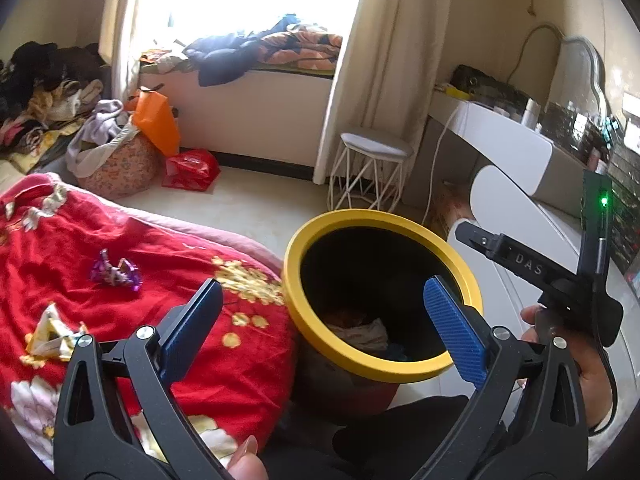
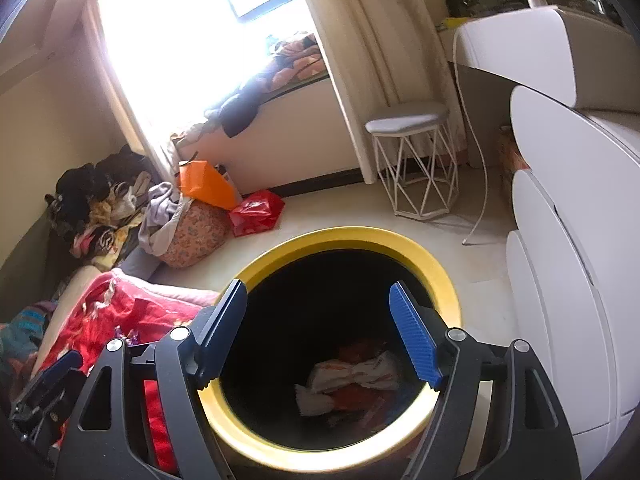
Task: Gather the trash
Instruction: 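Move both open grippers back toward the remaining wrappers on the bedspread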
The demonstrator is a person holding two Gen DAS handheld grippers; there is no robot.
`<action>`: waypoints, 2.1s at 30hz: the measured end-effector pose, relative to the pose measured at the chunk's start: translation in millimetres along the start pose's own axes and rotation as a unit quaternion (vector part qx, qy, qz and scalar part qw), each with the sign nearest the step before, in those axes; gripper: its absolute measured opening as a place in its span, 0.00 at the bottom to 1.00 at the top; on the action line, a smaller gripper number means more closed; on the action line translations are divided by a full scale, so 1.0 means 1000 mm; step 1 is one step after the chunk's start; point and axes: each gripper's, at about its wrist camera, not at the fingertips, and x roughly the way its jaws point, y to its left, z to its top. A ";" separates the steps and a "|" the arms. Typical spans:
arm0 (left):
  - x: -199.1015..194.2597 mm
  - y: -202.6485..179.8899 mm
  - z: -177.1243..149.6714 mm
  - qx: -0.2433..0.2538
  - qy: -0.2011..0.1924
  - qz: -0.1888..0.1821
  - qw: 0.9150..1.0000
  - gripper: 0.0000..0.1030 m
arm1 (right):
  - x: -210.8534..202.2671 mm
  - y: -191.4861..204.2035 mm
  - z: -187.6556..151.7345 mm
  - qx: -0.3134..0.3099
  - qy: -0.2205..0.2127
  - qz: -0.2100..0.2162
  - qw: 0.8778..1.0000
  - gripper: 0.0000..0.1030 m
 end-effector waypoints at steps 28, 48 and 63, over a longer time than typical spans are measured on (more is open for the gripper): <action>-0.064 0.081 0.006 -0.054 -0.068 0.079 0.993 0.90 | -0.013 0.108 -0.020 -0.115 0.009 0.081 0.990 0.71; -0.084 0.163 -0.021 -0.116 -0.050 0.143 0.982 0.90 | 0.030 0.187 -0.041 -0.193 0.077 0.140 0.968 0.73; -0.063 0.212 -0.054 -0.187 0.002 0.141 0.972 0.81 | 0.104 0.240 -0.061 -0.237 0.138 0.169 0.947 0.72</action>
